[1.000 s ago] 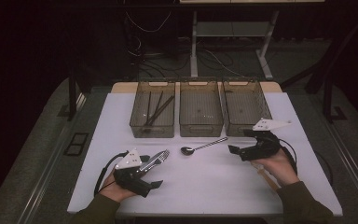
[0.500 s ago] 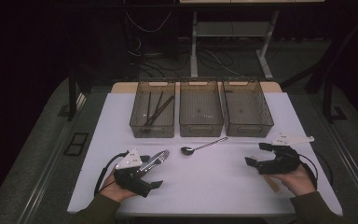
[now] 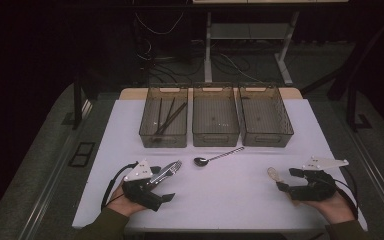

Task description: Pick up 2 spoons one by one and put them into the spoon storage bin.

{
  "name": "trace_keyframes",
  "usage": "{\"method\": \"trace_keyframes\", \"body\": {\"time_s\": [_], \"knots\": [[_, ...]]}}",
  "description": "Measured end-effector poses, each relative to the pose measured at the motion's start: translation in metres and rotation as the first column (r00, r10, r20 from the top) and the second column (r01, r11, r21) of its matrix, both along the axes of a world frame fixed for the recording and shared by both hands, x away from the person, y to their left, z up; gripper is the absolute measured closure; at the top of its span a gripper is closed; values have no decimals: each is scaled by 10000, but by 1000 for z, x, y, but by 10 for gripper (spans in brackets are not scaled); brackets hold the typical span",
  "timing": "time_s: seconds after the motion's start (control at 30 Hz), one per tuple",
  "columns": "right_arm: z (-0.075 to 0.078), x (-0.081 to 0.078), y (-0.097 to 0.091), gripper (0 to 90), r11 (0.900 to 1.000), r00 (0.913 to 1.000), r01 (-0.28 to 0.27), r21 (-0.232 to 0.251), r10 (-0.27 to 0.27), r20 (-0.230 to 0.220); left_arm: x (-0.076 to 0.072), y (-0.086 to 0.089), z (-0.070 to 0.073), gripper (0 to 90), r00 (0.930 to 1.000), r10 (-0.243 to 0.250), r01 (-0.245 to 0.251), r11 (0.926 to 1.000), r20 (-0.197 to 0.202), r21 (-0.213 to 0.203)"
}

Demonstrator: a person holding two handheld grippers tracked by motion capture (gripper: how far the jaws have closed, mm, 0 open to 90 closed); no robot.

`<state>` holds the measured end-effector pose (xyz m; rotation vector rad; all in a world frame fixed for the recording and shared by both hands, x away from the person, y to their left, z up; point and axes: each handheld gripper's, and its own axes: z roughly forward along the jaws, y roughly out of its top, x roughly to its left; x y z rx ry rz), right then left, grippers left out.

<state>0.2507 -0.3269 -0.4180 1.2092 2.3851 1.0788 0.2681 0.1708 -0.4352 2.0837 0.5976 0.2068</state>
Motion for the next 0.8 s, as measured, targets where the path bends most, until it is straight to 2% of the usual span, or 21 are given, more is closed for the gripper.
{"method": "trace_keyframes", "body": {"time_s": [0.2, 0.33, 0.53, 0.8], "knots": [[-6, -5, -6, 356, 10000, 9993, -33, 26, 34, -369, -1, -1, 0, 0, 10000, 20, -20, 10000, -3, -28], [-9, -7, -6, 416, 9996, 9988, -40, -280, 27, -482, -1, -1, 0, 0, 10000, 12, -12, 10000, -9, -29], [-15, -4, -7, 494, 9985, 9944, -140, -538, 82, -1050, -1, -1, 0, 0, 10000, -18, 18, 10000, 2, -23], [-19, -4, -3, 609, 9945, 9915, -450, -947, 329, -1260, -1, -2, 0, 0, 10000, -48, 48, 10000, -6, -9]]}}
